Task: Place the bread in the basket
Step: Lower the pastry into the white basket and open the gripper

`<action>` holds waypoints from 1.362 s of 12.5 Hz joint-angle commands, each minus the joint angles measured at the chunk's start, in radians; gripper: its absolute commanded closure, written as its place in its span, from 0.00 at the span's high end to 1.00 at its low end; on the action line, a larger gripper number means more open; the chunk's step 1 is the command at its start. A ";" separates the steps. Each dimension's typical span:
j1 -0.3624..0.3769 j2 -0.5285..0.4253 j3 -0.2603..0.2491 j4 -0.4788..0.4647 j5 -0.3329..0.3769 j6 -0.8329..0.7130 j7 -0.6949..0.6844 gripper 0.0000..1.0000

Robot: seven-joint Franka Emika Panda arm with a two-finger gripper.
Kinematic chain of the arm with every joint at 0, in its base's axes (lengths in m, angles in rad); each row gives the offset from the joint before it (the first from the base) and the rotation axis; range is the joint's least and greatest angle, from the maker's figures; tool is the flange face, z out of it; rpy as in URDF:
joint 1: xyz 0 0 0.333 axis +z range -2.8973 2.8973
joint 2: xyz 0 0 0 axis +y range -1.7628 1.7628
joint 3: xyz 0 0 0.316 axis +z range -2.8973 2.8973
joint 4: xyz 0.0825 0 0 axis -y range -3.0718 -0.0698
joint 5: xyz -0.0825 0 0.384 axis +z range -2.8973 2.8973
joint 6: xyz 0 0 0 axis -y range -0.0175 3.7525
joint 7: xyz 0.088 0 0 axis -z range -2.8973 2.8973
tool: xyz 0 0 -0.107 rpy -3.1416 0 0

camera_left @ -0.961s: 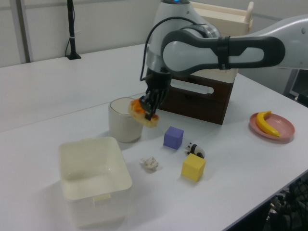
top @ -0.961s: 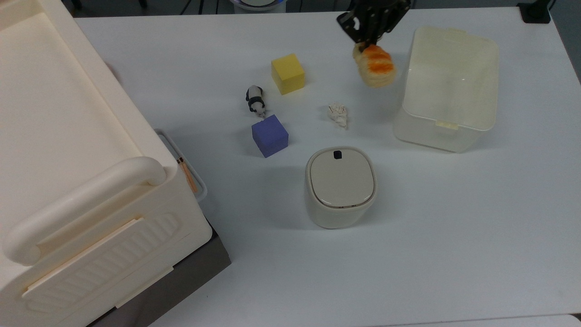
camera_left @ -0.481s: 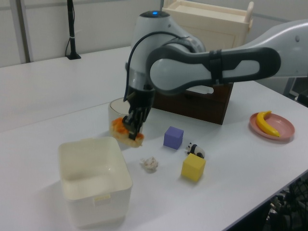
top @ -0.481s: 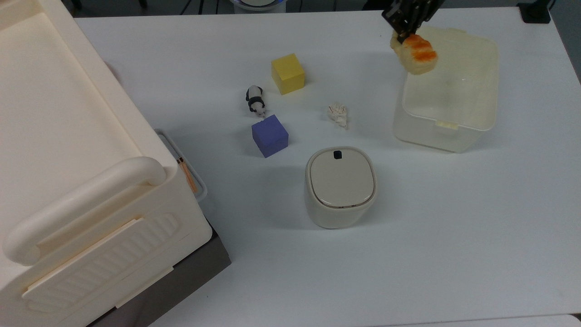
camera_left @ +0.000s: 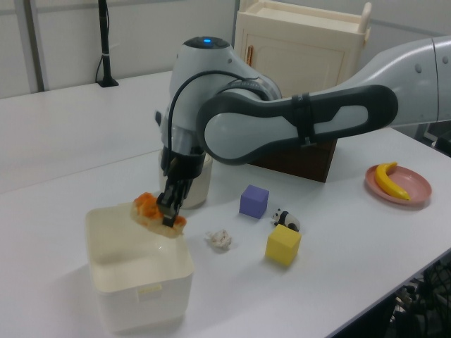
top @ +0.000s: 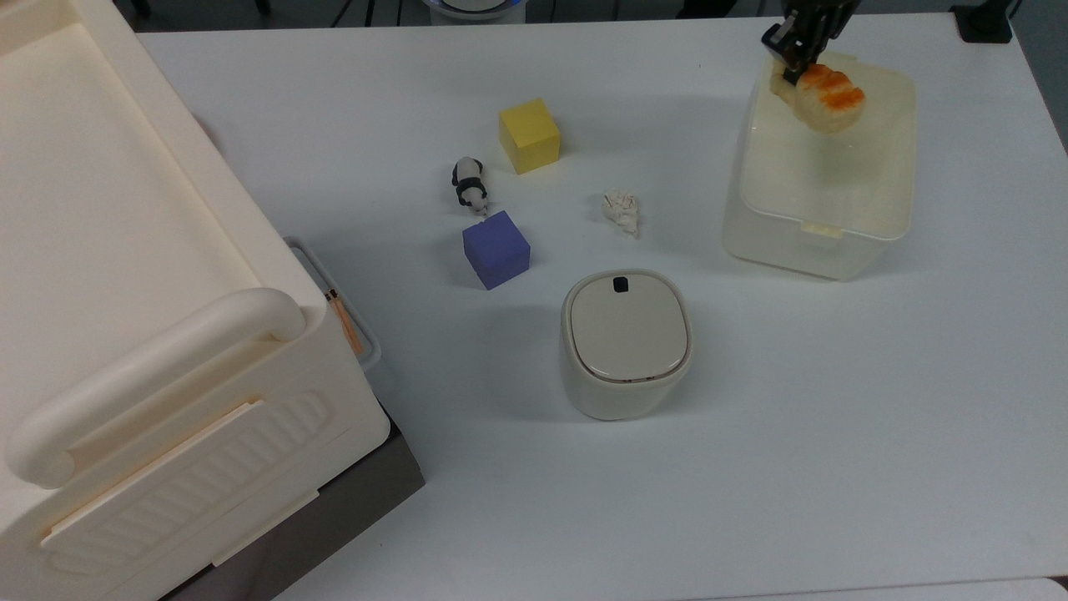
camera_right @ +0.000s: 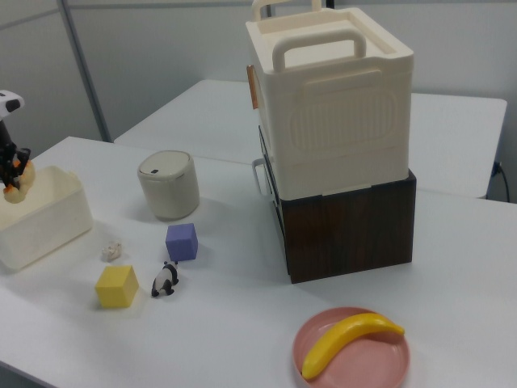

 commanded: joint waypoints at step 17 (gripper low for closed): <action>-0.146 -0.236 -0.355 0.003 -0.070 -0.277 0.052 1.00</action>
